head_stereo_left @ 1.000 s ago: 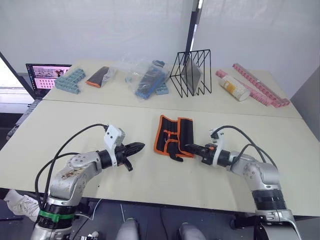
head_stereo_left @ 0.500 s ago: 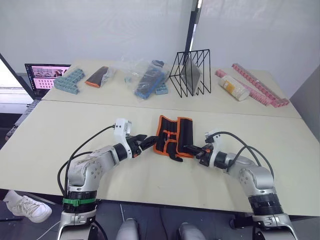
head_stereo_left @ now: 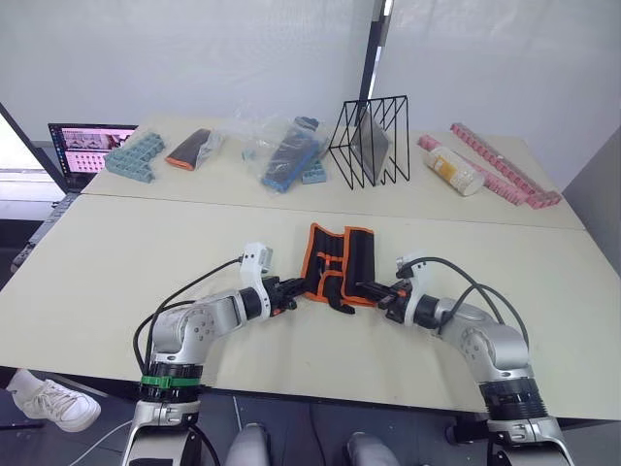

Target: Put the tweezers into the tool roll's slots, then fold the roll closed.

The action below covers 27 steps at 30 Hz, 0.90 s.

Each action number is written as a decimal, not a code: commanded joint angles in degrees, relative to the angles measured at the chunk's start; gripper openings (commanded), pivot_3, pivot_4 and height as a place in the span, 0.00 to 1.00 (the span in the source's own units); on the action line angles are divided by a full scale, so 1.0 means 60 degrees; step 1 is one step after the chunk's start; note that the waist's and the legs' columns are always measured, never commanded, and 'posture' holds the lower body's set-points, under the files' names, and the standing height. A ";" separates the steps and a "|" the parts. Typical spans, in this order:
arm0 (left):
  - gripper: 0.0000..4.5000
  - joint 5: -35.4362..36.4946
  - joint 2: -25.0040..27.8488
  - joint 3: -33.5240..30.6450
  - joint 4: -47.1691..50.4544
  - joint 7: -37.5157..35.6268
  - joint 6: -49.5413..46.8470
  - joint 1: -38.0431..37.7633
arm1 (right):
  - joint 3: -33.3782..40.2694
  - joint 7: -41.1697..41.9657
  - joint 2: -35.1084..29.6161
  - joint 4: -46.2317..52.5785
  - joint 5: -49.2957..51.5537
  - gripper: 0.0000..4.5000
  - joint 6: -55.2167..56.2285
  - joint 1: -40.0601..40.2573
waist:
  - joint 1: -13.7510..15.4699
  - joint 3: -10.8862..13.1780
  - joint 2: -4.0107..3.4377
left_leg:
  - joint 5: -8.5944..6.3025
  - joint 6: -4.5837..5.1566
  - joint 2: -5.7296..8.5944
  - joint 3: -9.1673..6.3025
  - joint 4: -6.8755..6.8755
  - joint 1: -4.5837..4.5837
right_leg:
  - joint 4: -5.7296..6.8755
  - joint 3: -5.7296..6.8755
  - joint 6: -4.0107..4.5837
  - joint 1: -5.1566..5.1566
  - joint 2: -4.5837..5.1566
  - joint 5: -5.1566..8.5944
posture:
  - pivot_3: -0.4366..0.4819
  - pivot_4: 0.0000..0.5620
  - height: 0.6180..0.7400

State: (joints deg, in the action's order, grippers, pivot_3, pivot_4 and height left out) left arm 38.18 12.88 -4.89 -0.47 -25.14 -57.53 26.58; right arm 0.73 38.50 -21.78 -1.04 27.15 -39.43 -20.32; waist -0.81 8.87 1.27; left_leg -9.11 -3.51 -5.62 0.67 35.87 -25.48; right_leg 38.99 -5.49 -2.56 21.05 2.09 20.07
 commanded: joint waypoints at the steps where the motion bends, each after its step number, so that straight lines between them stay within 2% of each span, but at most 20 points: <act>1: 0.00 -0.0076 -0.0064 -0.0129 0.0016 -0.0013 0.0359 0.0262 | 0.0016 -0.0108 0.0022 0.0272 -0.0041 0.00 0.0013 0.0134 | 0.0003 0.0000 0.0000 | 0.0000 0.0000 0.0000 0.0000 0.0000 -0.0001 | 0.0000 0.0000 0.0000 0.0000 0.0000 0.0000 | 0.48 0.27 0.78; 4: 0.00 -0.0139 0.0032 -0.0181 0.0079 -0.0056 0.0527 0.0275 | -0.0049 -0.0121 0.0004 0.0432 -0.0086 0.00 0.0051 0.0208 | 0.0011 0.0000 0.0000 | 0.0000 0.0000 0.0001 0.0000 0.0000 -0.0002 | 0.0000 0.0000 0.0000 0.0000 0.0001 0.0000 | 0.48 0.27 0.78; 7: 0.00 -0.0070 0.0048 -0.0716 0.0103 0.0356 0.0652 0.0311 | -0.0214 -0.0353 0.0099 0.0806 -0.0218 0.00 0.0033 0.0209 | -0.0012 0.0000 0.0000 | 0.0000 0.0000 0.0001 0.0000 -0.0001 -0.0002 | 0.0000 0.0000 0.0000 0.0001 0.0000 0.0000 | 0.48 0.27 0.78; 11: 0.00 -0.0167 0.0547 -0.0987 0.0179 0.0374 0.0620 0.0407 | -0.0327 -0.0812 0.0556 0.1464 -0.0059 0.00 -0.0285 0.0160 | -0.0077 0.0001 0.0000 | 0.0002 -0.0004 0.0000 -0.0001 -0.0013 -0.0001 | 0.0001 -0.0002 0.0000 0.0015 -0.0003 0.0000 | 0.48 0.27 0.78; 16: 0.00 -0.0652 0.1294 -0.0322 0.0108 -0.0216 0.0761 0.0665 | -0.0426 -0.1176 0.1154 0.1720 -0.0004 0.00 -0.0401 0.0248 | 0.0024 0.0001 0.0000 | 0.0003 -0.0008 0.0004 -0.0006 -0.0013 -0.0010 | 0.0001 -0.0002 0.0000 0.0016 0.0000 0.0000 | 0.48 0.27 0.78; 24: 0.00 -0.1135 0.1451 0.0563 0.0009 -0.0922 0.0996 0.0964 | -0.0511 -0.0946 0.1294 0.1866 -0.0235 0.00 0.0651 -0.0116 | 0.0100 0.0002 0.0000 | 0.0003 -0.0008 0.0013 -0.0010 -0.0016 -0.0018 | 0.0000 0.0000 0.0000 0.0017 0.0004 0.0000 | 0.48 0.27 0.78; 27: 0.00 -0.1407 0.1701 0.0724 -0.0194 -0.1217 0.1176 0.1055 | -0.0738 -0.0674 0.1131 0.1286 -0.0550 0.00 0.1090 -0.0520 | 0.0044 0.0002 0.0000 | 0.0004 -0.0008 0.0013 -0.0013 -0.0018 -0.0017 | 0.0001 0.0000 0.0000 0.0018 0.0003 0.0000 | 0.48 0.27 0.78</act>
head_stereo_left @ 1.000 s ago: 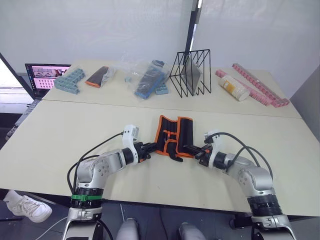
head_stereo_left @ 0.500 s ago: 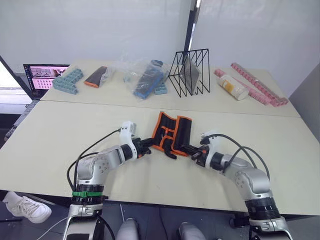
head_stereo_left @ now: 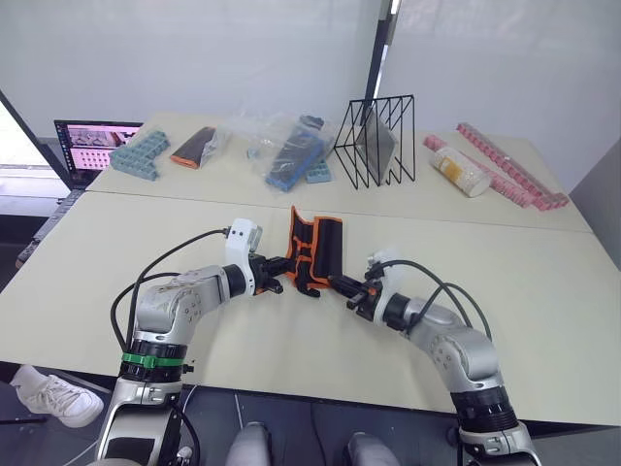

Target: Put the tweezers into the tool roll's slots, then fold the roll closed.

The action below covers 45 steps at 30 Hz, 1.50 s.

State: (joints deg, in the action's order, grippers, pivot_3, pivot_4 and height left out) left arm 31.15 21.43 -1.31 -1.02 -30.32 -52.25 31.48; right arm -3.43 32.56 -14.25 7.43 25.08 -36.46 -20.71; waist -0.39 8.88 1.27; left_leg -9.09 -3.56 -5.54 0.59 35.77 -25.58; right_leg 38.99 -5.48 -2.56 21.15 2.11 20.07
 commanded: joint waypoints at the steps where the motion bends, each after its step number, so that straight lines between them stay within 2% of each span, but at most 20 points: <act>1: 0.00 -0.0290 0.0347 0.0113 -0.0203 -0.0427 0.0352 0.0324 | -0.0211 0.0451 -0.0169 -0.0529 -0.0416 0.00 0.0846 -0.0607 | -0.0054 0.0000 0.0000 | 0.0000 0.0000 0.0000 -0.0001 -0.0002 0.0001 | 0.0001 0.0000 0.0000 0.0001 -0.0002 0.0000 | 0.48 0.27 0.78; 9: 0.00 -0.0878 0.0822 0.0468 -0.0947 -0.1181 0.0872 0.1188 | -0.1058 0.1406 -0.0022 -0.4091 -0.1724 0.00 0.2723 -0.1754 | -0.0046 0.0012 0.0002 | 0.0001 0.0000 0.0002 -0.0009 -0.0002 -0.0003 | 0.0001 0.0002 0.0001 0.0001 -0.0004 0.0000 | 0.48 0.27 0.78; 13: 0.00 -0.1244 0.0588 0.0943 -0.1507 -0.1583 0.1294 0.1859 | -0.1157 0.1588 0.0076 -0.5457 -0.2171 0.00 0.3307 -0.2154 | -0.0030 0.0014 0.0001 | 0.0003 -0.0003 0.0002 -0.0013 0.0002 0.0000 | 0.0002 0.0009 0.0001 -0.0006 -0.0004 -0.0001 | 0.48 0.27 0.78; 16: 0.00 -0.1660 0.0288 0.1359 -0.2007 -0.1770 0.1758 0.2253 | -0.1193 0.1699 0.0175 -0.5847 -0.2320 0.00 0.3527 -0.2334 | -0.0047 0.0014 0.0001 | 0.0006 -0.0007 0.0002 -0.0014 0.0004 0.0005 | 0.0003 0.0011 0.0001 -0.0014 -0.0005 -0.0001 | 0.48 0.27 0.78; 22: 0.00 -0.2269 -0.0453 0.2009 -0.2602 -0.2061 0.2444 0.2579 | -0.1122 0.1638 0.0304 -0.5901 -0.2453 0.00 0.3474 -0.2296 | -0.0052 0.0013 0.0001 | 0.0008 -0.0011 0.0002 -0.0015 0.0006 0.0012 | 0.0016 0.0010 0.0001 -0.0017 -0.0005 -0.0001 | 0.48 0.27 0.78; 29: 0.00 -0.3687 -0.0276 0.3262 -0.2788 -0.2426 0.3542 0.2075 | -0.0999 0.1583 0.0205 -0.5443 -0.2398 0.00 0.3238 -0.2074 | -0.0055 0.0013 0.0000 | 0.0008 -0.0011 0.0002 -0.0015 0.0006 0.0015 | 0.0023 0.0009 0.0001 -0.0017 -0.0005 -0.0001 | 0.48 0.27 0.78; 33: 0.00 -0.3982 -0.0302 0.3312 -0.2963 -0.2567 0.3888 0.1954 | -0.0960 0.1521 0.0095 -0.5130 -0.2425 0.00 0.3053 -0.2039 | -0.0038 0.0013 0.0000 | 0.0008 -0.0011 0.0002 -0.0014 0.0008 0.0014 | 0.0022 0.0008 0.0001 -0.0019 -0.0004 -0.0001 | 0.48 0.27 0.78; 38: 0.00 -0.3793 -0.0813 0.2938 -0.3500 -0.2516 0.3937 0.1795 | -0.0863 0.1389 -0.0166 -0.4990 -0.2604 0.00 0.3159 -0.2180 | 0.0005 0.0013 0.0000 | 0.0008 -0.0010 0.0004 -0.0015 0.0010 0.0014 | 0.0022 0.0009 0.0000 -0.0021 -0.0004 0.0000 | 0.48 0.27 0.78; 45: 0.00 -0.4469 -0.1058 0.3365 -0.4155 -0.2743 0.4548 0.1429 | -0.0311 0.1358 -0.0617 -0.4170 -0.2203 0.00 0.2833 -0.2169 | 0.0084 0.0013 0.0000 | 0.0008 -0.0009 0.0007 -0.0016 0.0021 0.0015 | 0.0020 0.0008 0.0000 -0.0032 -0.0003 -0.0001 | 0.48 0.27 0.78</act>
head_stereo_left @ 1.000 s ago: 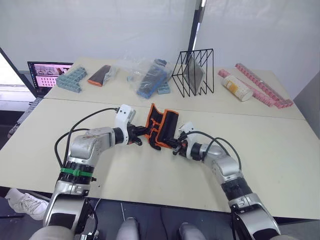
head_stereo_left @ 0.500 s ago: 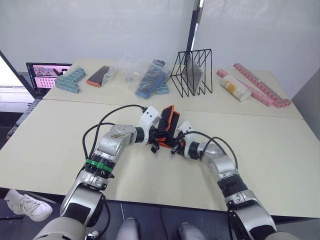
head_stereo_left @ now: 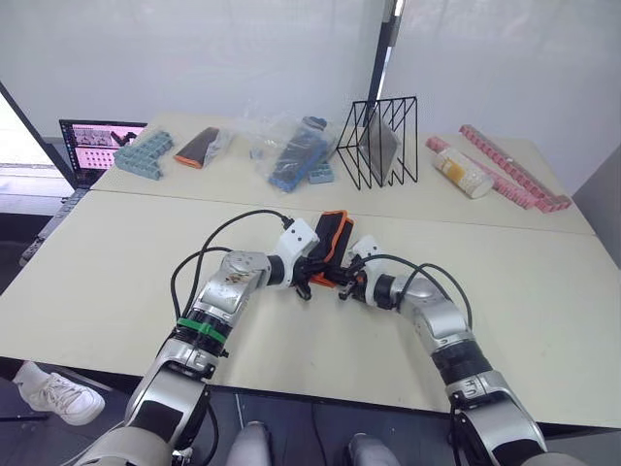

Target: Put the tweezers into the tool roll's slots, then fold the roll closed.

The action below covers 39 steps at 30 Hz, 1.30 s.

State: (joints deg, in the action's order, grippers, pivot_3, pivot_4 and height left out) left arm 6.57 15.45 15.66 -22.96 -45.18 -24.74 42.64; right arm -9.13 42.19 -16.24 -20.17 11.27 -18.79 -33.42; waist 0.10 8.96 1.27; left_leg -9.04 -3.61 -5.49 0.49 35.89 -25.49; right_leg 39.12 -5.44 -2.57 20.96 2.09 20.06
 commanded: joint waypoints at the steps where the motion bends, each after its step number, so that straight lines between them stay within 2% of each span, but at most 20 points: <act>1: 0.00 -0.0429 -0.0071 0.0567 -0.0567 -0.0298 0.0027 -0.0463 | 0.0726 -0.0255 -0.0338 0.0524 0.0173 0.00 -0.0166 -0.0046 | 0.0000 0.0000 0.0000 | 0.0000 0.0000 0.0000 -0.0001 0.0000 0.0000 | 0.0000 0.0000 0.0000 0.0000 0.0000 0.0000 | 0.48 0.27 0.78; 7: 0.00 -0.0716 -0.0068 0.0689 -0.1090 -0.0543 0.0132 -0.0555 | 0.1341 -0.0307 -0.0446 0.0826 0.0566 0.00 -0.0249 -0.0292 | -0.0005 -0.0003 -0.0004 | -0.0002 0.0003 0.0000 0.0000 -0.0007 0.0015 | 0.0000 -0.0001 0.0000 -0.0007 -0.0001 0.0000 | 0.48 0.27 0.78; 13: 0.00 -0.0931 0.0071 0.0711 -0.1522 -0.0633 0.0088 -0.0658 | 0.1789 -0.0362 0.0005 -0.0045 0.0775 0.00 0.0345 -0.1431 | -0.0069 -0.0012 -0.0020 | -0.0003 0.0005 0.0000 0.0000 -0.0011 0.0048 | -0.0004 -0.0001 0.0000 -0.0042 -0.0001 0.0000 | 0.48 0.27 0.78; 18: 0.00 -0.1155 0.0164 0.0880 -0.1466 -0.0696 0.0120 -0.0721 | 0.1209 -0.0077 0.0370 -0.1560 0.0073 0.00 0.1354 -0.2173 | -0.0143 -0.0014 -0.0021 | -0.0013 0.0019 0.0000 -0.0002 -0.0024 0.0123 | -0.0021 0.0002 -0.0001 -0.0125 -0.0001 0.0001 | 0.48 0.27 0.78; 25: 0.00 -0.1203 0.0241 0.0886 -0.1087 -0.0895 0.0157 -0.0867 | 0.0469 0.0165 0.0759 -0.3572 -0.0830 0.00 0.2373 -0.2376 | -0.0160 -0.0017 -0.0027 | -0.0014 0.0021 0.0000 -0.0001 -0.0027 0.0130 | -0.0020 0.0001 -0.0001 -0.0125 -0.0001 0.0002 | 0.48 0.27 0.78; 29: 0.00 -0.0812 0.0348 0.0682 -0.0298 -0.1217 -0.0065 -0.1076 | -0.0021 -0.0041 0.0710 -0.4630 -0.1615 0.00 0.2669 -0.2502 | -0.0222 -0.0021 -0.0034 | -0.0014 0.0021 0.0000 -0.0001 -0.0038 0.0140 | -0.0019 -0.0001 -0.0001 -0.0126 -0.0001 0.0002 | 0.48 0.27 0.78; 35: 0.43 0.0467 0.1372 -0.0264 0.2108 -0.1855 -0.2037 -0.1684 | -0.0397 0.0024 0.0678 -0.5005 -0.2119 0.00 0.2436 -0.2633 | -0.0378 -0.0024 -0.0038 | -0.0011 0.0015 0.0000 0.0001 -0.0101 0.0179 | -0.0019 -0.0003 0.0000 -0.0135 -0.0001 0.0002 | 0.48 0.27 0.78; 39: 0.73 0.1494 0.1907 -0.1404 0.3780 -0.1885 -0.2367 -0.2211 | -0.0365 0.0034 0.0782 -0.5157 -0.2076 0.00 0.2449 -0.2635 | -0.0446 -0.0020 -0.0036 | 0.0006 -0.0012 0.0000 -0.0001 -0.0133 0.0198 | -0.0019 -0.0005 0.0002 -0.0134 -0.0001 0.0003 | 0.48 0.27 0.78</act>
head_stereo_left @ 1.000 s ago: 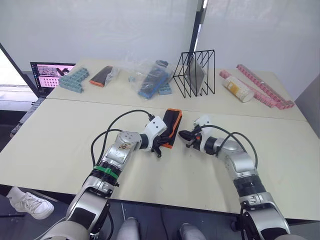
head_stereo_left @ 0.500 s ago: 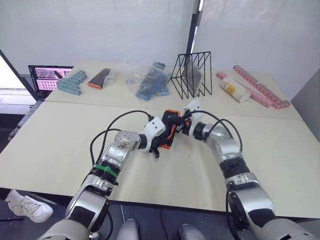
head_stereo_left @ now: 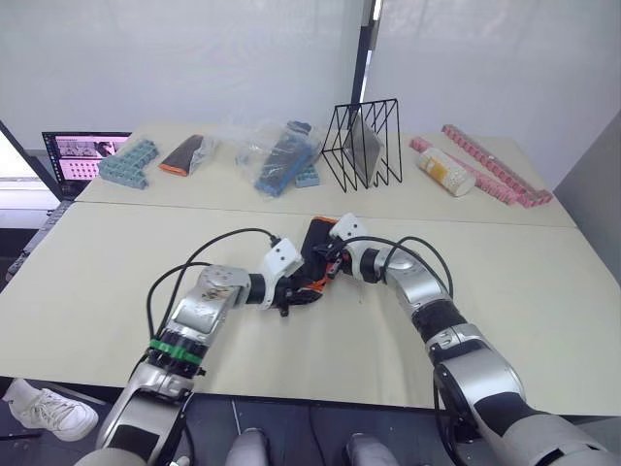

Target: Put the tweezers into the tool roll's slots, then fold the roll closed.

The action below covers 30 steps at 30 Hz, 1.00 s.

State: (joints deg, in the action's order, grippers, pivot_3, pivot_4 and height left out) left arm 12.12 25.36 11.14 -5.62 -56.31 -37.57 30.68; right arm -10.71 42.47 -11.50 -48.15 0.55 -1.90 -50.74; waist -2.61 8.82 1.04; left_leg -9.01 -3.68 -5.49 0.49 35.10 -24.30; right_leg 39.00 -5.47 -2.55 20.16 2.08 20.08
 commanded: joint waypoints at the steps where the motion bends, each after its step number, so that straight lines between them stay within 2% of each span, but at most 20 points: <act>1: 0.80 0.0824 0.0233 -0.0923 0.1138 0.0046 -0.0279 -0.0287 | -0.0047 0.0034 0.0015 -0.0451 -0.0209 0.00 -0.0426 0.0279 | 0.0017 0.0003 0.0003 | 0.0003 -0.0005 0.0000 -0.0003 0.0000 -0.0004 | 0.0000 0.0001 0.0000 0.0000 0.0000 0.0000 | 0.48 0.27 0.78; 4: 1.00 0.1437 -0.0044 -0.1660 0.1511 0.0522 -0.0437 -0.0315 | 0.0016 0.0192 0.0026 -0.0216 -0.0106 0.00 -0.0681 0.0429 | 0.0077 0.0009 0.0013 | 0.0006 -0.0010 0.0000 -0.0002 0.0009 -0.0014 | -0.0003 0.0001 0.0000 0.0000 0.0001 0.0000 | 0.48 0.27 0.78; 8: 1.00 0.1414 -0.0409 -0.1802 0.1186 0.1044 -0.0060 -0.0105 | 0.0134 0.0299 0.0015 0.0088 -0.0031 0.00 -0.0887 0.0571 | 0.0073 0.0008 0.0013 | 0.0006 -0.0010 0.0000 -0.0001 0.0009 -0.0012 | -0.0007 0.0002 0.0000 -0.0003 0.0004 0.0000 | 0.48 0.27 0.78; 11: 0.81 0.1208 -0.0715 -0.1632 0.0325 0.1294 0.0378 0.0278 | 0.0308 0.0323 -0.0013 0.0364 0.0109 0.00 -0.1043 0.0612 | 0.0076 0.0009 0.0013 | 0.0006 -0.0010 0.0000 -0.0001 0.0005 -0.0014 | -0.0007 0.0001 0.0000 -0.0001 0.0004 0.0000 | 0.48 0.27 0.78; 21: 0.06 0.0051 -0.1378 -0.0438 -0.2557 0.1206 0.2313 0.1178 | 0.0699 0.0430 0.0153 0.1171 0.0620 0.00 -0.1566 0.0886 | 0.0141 0.0009 0.0014 | 0.0006 -0.0010 0.0004 -0.0001 0.0001 -0.0032 | -0.0016 0.0003 0.0000 0.0013 0.0004 0.0000 | 0.48 0.27 0.78; 22: 0.01 -0.0032 -0.1499 -0.0398 -0.2856 0.1231 0.2523 0.1255 | 0.0692 0.0390 0.0190 0.1210 0.0609 0.00 -0.1596 0.0907 | 0.0151 0.0009 0.0014 | 0.0006 -0.0010 0.0004 0.0000 0.0000 -0.0034 | -0.0016 0.0003 0.0000 0.0015 0.0004 0.0000 | 0.48 0.27 0.78; 27: 0.01 -0.0664 -0.1889 -0.0229 -0.4815 0.1536 0.3298 0.1657 | 0.0650 0.0181 0.0362 0.1316 0.0537 0.00 -0.1488 0.1025 | 0.0115 0.0009 0.0014 | 0.0006 -0.0009 0.0004 -0.0001 -0.0004 -0.0031 | -0.0017 0.0003 0.0000 0.0018 0.0003 0.0000 | 0.48 0.27 0.78; 30: 0.01 -0.1037 -0.1831 -0.0023 -0.5354 0.1598 0.3504 0.1573 | 0.0826 -0.0057 0.0467 0.1458 0.0674 0.00 -0.1452 0.1092 | 0.0060 0.0008 0.0012 | 0.0006 -0.0009 0.0004 0.0000 -0.0009 -0.0017 | -0.0017 0.0002 0.0000 0.0010 0.0002 0.0000 | 0.48 0.27 0.78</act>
State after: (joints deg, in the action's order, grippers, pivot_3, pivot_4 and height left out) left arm 8.91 13.60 9.65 -33.98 -48.13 -16.13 41.87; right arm -5.86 42.68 -9.10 -39.56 4.51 -10.12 -45.45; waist -2.25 8.87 1.11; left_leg -8.97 -3.74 -5.47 0.48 35.04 -24.38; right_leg 38.90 -5.46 -2.56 20.20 2.10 20.08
